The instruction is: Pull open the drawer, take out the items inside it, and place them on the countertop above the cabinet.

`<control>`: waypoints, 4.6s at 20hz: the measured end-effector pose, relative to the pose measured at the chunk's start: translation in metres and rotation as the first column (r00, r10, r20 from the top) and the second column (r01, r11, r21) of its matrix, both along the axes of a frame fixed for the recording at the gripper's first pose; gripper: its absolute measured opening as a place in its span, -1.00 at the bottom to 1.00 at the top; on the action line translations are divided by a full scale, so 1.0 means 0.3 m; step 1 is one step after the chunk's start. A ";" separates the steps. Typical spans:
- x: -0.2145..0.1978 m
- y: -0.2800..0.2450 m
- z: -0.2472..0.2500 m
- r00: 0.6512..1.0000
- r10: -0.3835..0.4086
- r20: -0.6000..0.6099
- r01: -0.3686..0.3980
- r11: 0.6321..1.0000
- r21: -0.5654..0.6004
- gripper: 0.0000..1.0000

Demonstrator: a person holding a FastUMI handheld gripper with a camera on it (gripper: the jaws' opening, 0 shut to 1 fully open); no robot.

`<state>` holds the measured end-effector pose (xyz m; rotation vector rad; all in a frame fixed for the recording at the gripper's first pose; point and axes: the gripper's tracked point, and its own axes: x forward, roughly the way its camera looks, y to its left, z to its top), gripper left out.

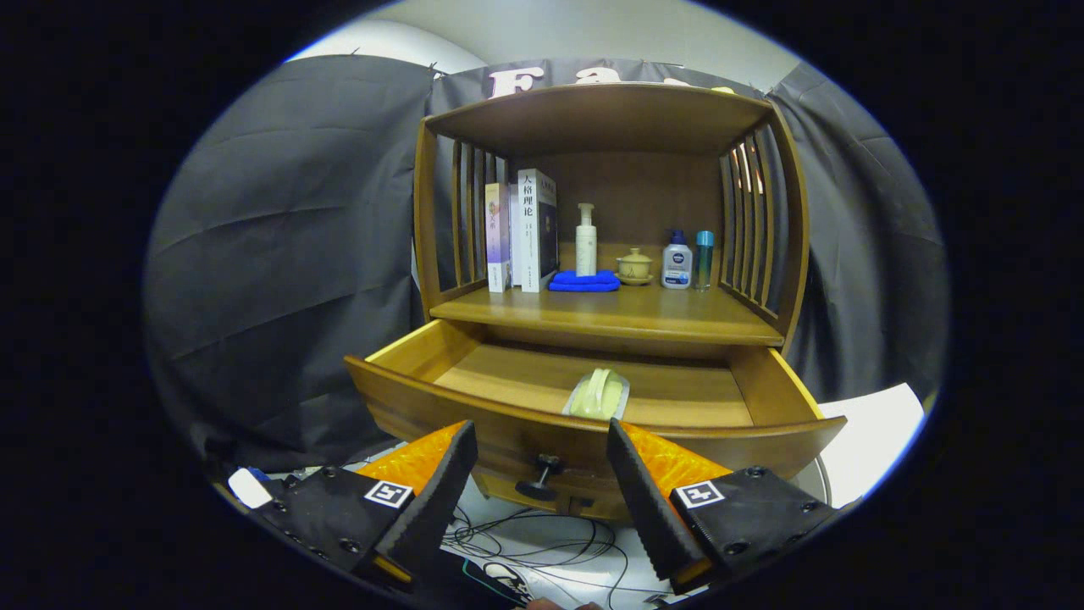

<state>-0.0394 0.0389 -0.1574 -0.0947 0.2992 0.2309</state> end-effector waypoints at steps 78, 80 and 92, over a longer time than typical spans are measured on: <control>0.755 -0.094 0.212 0.863 0.003 -0.506 0.099 0.980 0.175 -0.59; 0.823 -0.112 0.217 0.858 -0.018 -0.514 0.129 0.975 0.181 -0.58; 1.013 -0.148 0.140 0.808 -0.095 -0.581 0.229 0.960 0.162 -0.58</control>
